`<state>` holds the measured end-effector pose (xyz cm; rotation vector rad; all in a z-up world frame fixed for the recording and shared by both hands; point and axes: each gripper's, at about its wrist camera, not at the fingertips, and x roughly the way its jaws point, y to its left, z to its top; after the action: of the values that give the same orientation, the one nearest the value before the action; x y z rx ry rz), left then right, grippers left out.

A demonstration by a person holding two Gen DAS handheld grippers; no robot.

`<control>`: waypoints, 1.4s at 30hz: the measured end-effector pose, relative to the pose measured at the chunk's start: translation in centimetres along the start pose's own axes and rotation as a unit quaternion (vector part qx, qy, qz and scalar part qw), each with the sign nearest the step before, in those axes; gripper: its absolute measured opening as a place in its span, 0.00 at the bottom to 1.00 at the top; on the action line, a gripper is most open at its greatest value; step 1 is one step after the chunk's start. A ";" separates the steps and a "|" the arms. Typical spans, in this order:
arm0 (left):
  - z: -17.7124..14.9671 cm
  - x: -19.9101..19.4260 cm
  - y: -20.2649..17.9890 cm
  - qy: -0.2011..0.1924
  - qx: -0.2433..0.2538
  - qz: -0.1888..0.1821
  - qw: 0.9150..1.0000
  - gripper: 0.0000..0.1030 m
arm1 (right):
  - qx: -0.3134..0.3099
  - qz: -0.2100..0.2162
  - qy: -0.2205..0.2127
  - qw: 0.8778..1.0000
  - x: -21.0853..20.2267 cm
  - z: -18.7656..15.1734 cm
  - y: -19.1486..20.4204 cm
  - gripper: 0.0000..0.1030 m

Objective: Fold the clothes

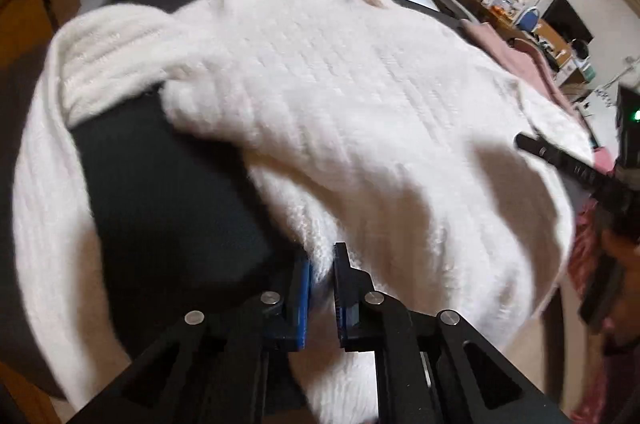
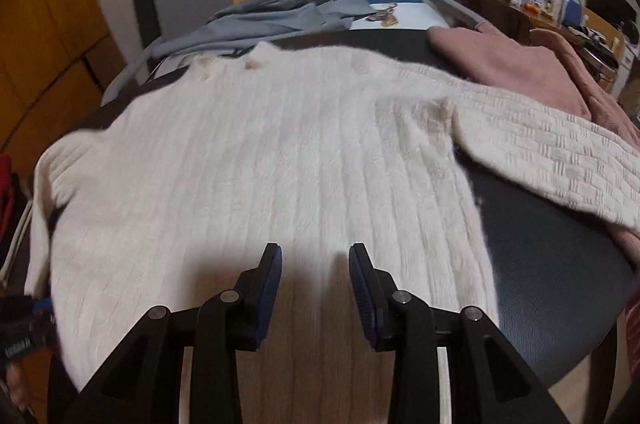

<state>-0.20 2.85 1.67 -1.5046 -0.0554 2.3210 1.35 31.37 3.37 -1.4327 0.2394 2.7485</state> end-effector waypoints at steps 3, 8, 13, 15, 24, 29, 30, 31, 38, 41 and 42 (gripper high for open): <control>-0.2 -2.4 1.1 -0.013 -0.030 -0.031 0.999 0.09 | -0.022 -0.009 0.018 1.000 0.5 -1.5 -0.2 0.34; -1.0 -5.4 3.0 -0.016 -0.082 -0.053 0.995 0.09 | -0.009 -0.007 0.003 1.000 0.8 -1.6 -0.6 0.34; -5.3 -5.0 4.2 0.033 -0.080 0.000 0.996 0.08 | -0.004 -0.022 0.000 1.000 1.4 -0.9 -0.6 0.35; -6.4 -4.7 5.3 0.046 -0.105 -0.013 0.993 0.08 | -0.002 -0.026 0.002 1.000 1.6 -0.7 -0.6 0.35; -4.1 -8.3 8.7 -0.084 -0.123 0.110 0.983 0.82 | -0.020 -0.003 -0.029 0.999 -1.1 0.2 2.1 0.35; -2.4 -5.3 8.5 -0.069 -0.002 0.214 0.974 0.87 | -0.074 -0.002 -0.003 0.997 0.5 0.4 5.7 0.35; -2.4 -4.3 8.4 -0.050 0.028 0.232 0.971 0.87 | -0.081 -0.001 0.003 0.997 0.9 0.3 6.3 0.35; -2.7 -3.4 8.1 -0.040 0.054 0.252 0.966 0.88 | -0.085 -0.002 0.010 0.996 1.3 0.1 6.9 0.35; -2.1 -4.0 10.1 -0.053 -0.018 0.162 0.985 0.23 | -0.079 -0.001 0.014 0.997 2.1 -0.5 6.5 0.37; -0.8 -5.6 11.8 -0.042 -0.040 0.110 0.992 0.10 | -0.076 0.003 0.012 0.997 2.1 -0.5 6.4 0.38; -0.1 -6.6 12.5 -0.046 -0.045 0.100 0.993 0.10 | -0.077 0.003 0.010 0.997 2.1 -0.6 6.4 0.38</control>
<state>-1.34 -10.91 4.49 -1.5061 -0.0351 2.5785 -0.01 24.91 2.14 -1.4965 0.0327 2.8129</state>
